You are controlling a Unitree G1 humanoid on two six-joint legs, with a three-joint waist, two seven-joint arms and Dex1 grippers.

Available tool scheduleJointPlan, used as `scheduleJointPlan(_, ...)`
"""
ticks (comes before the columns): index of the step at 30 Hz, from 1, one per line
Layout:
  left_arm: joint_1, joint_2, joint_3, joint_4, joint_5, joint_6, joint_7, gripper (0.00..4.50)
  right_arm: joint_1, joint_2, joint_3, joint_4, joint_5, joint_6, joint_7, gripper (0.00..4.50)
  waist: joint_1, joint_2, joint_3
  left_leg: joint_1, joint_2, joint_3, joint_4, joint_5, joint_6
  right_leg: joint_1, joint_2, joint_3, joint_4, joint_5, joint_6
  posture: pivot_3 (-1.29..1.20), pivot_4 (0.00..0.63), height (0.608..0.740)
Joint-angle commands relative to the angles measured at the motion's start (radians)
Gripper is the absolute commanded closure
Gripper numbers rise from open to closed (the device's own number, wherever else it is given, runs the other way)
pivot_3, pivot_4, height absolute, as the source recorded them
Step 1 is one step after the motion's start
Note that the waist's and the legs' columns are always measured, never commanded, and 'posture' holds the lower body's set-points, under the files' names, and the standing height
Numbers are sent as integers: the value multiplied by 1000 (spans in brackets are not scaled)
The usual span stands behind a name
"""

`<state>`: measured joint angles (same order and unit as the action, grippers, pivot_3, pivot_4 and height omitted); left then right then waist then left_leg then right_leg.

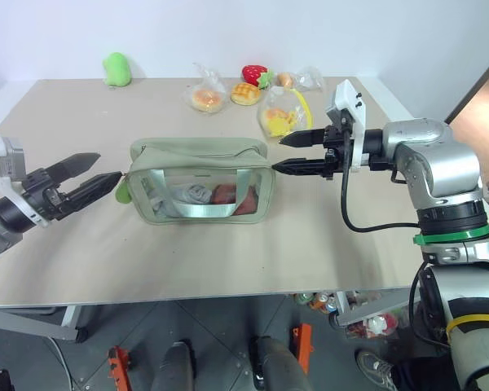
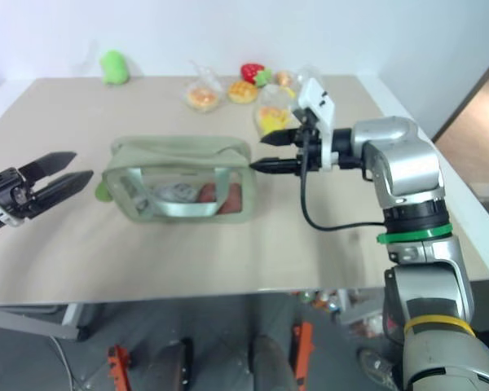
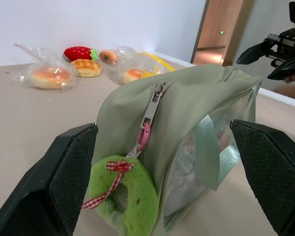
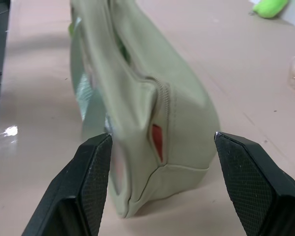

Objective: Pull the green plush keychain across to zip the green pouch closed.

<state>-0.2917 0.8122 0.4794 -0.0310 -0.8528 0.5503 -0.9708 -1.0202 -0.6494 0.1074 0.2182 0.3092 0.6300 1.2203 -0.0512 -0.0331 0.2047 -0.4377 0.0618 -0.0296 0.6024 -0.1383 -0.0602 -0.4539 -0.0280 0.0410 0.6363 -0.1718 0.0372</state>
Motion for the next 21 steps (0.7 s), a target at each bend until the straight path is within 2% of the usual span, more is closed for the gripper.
scheduleJointPlan(1,-5,9,33,-9,-7,-8,-6,0,13,6,7,-59,10,9,-7,1079,2,0,0,0,0,0,0,0,0,0,0,0,0,0,0,0,150,740)
scheduleJointPlan(6,8,18,20,-95,-56,40,-20,0,52,-13,13,-128,43,20,41,1079,3,0,0,-1,0,0,0,0,0,0,0,1,0,0,0,0,150,740)
scheduleJointPlan(12,-13,32,12,-192,-133,101,-41,0,46,-26,8,-111,56,27,47,1079,3,0,0,0,0,1,0,0,0,0,1,2,0,0,0,0,150,740)
scheduleJointPlan(21,-40,53,-20,-228,-138,112,-78,0,56,2,22,-113,45,26,7,1079,2,0,0,0,0,1,1,0,0,0,2,4,0,0,0,0,150,740)
